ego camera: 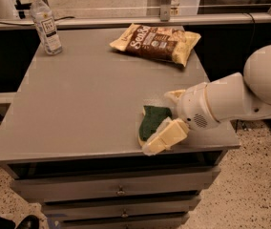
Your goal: Move sponge near brown chip bag
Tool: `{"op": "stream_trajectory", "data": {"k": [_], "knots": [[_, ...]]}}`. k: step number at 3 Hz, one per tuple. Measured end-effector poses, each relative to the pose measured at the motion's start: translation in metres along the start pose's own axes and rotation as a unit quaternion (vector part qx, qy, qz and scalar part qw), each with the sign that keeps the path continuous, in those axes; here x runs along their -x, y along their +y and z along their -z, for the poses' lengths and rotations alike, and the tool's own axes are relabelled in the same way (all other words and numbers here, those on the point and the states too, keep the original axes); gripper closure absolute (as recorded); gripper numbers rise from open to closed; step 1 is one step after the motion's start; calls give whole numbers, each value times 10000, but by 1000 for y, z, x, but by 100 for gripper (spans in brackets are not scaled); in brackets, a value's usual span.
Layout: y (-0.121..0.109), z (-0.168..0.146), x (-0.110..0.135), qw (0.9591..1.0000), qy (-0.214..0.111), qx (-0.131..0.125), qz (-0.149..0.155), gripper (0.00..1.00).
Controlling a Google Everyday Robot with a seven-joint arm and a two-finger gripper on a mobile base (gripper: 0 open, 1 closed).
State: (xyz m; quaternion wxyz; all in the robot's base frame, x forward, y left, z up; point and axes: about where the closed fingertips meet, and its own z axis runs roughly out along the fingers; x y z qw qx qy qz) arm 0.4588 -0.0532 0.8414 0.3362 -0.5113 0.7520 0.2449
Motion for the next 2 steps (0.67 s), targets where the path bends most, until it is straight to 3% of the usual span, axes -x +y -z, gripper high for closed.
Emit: {"op": "stream_trajectory", "data": {"k": [1,2], "knots": [[7,-12,-1,9999,-104,10,29,16],[6,-12,-1,9997,-180,-103,113,39]]}}
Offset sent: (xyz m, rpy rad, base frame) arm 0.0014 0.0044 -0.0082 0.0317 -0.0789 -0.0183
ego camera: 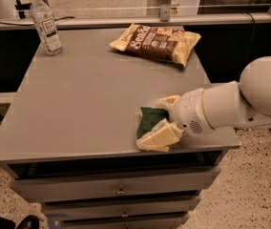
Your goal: Move sponge near brown chip bag
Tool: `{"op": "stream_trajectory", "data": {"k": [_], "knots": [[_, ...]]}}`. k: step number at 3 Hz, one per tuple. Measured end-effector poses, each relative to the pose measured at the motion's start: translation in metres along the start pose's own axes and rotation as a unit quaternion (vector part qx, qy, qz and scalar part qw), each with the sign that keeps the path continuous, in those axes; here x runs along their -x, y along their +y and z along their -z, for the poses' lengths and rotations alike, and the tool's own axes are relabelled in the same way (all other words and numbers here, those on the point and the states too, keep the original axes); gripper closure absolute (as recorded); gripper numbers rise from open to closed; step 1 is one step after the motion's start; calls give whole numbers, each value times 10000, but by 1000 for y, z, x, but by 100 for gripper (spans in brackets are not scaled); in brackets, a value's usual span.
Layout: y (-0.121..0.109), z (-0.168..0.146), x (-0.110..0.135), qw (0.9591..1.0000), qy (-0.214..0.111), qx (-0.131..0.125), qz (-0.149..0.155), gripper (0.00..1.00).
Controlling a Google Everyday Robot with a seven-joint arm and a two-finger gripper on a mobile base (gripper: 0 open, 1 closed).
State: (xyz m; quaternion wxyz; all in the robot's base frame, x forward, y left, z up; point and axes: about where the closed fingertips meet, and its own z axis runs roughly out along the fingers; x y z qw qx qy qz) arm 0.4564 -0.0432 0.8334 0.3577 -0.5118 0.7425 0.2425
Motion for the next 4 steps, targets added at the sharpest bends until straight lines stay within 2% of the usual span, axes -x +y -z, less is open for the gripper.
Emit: {"op": "stream_trajectory", "data": {"k": [1,2,3,4], "knots": [[-4,6,2,9999,-26,-129,111,62],[-20,15,10,9990,-19,-305,324,87],[-55,52,35,9953,-117,-710,643,100],[-55,52,35,9953,-117,-710,644,100]]}}
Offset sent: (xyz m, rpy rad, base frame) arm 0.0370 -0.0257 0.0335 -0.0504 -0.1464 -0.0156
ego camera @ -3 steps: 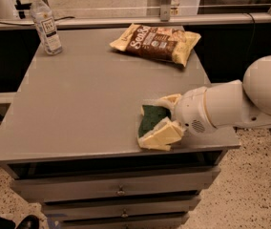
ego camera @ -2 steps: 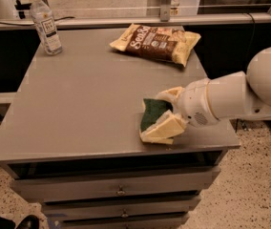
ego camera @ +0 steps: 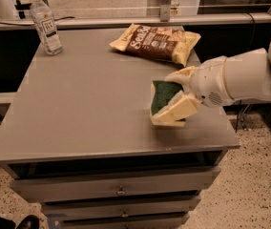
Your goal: Move sponge near brown chip bag
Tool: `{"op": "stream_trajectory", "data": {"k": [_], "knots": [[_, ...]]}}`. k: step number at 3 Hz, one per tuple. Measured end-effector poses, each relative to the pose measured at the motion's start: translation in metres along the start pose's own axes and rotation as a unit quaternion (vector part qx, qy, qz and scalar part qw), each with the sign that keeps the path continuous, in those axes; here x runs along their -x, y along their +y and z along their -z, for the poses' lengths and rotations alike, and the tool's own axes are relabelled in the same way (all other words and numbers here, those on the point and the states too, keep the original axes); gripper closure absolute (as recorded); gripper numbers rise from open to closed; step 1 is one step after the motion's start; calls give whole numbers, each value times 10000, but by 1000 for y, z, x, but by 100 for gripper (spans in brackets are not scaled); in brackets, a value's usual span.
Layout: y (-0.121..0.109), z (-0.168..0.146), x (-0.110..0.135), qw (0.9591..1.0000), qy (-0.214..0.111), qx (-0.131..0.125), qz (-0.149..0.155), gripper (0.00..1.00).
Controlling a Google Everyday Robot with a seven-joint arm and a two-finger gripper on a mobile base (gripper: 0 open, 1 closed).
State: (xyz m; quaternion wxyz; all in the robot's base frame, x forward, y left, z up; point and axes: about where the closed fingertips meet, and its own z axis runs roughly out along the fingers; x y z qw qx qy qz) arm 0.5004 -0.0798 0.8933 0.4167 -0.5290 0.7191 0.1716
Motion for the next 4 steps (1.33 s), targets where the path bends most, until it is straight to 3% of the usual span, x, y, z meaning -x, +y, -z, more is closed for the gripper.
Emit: {"op": "stream_trajectory", "data": {"k": [1,3,4], "knots": [[-16,-7,-5,9998,-32,-158,136,100],[-126,-19,-29,9951,129,-888,423,100],[-174,-18,-45,9923,251,-1158,353,100]]}}
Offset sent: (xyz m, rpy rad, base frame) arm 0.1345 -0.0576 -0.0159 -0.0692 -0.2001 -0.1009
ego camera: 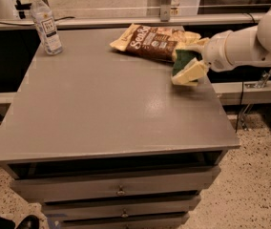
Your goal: Move sponge near brown chip bag
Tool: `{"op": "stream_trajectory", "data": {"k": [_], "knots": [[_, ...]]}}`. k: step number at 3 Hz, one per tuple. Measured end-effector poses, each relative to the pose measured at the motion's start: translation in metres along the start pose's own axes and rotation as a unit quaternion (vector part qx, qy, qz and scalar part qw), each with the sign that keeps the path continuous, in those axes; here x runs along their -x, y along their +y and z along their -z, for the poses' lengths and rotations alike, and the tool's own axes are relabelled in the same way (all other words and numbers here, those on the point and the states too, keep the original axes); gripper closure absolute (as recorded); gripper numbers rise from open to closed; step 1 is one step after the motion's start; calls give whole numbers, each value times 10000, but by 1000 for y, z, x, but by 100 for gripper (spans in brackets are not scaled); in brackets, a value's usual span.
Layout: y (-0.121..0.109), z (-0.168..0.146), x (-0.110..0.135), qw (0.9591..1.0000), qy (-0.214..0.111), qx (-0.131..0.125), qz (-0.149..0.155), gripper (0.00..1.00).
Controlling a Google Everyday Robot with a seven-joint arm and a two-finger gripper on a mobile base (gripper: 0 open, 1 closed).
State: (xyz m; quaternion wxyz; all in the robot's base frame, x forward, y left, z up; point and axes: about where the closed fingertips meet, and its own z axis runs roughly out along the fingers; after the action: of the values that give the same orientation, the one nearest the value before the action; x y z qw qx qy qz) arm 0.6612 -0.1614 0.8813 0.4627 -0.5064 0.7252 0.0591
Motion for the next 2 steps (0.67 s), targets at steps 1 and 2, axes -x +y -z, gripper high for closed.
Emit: {"op": "stream_trajectory", "data": {"k": [1,2], "knots": [[-23,-16,-11,9999,40,-30,-89,82],[-29,-28,-15,9999,2,25,-162,59]]}}
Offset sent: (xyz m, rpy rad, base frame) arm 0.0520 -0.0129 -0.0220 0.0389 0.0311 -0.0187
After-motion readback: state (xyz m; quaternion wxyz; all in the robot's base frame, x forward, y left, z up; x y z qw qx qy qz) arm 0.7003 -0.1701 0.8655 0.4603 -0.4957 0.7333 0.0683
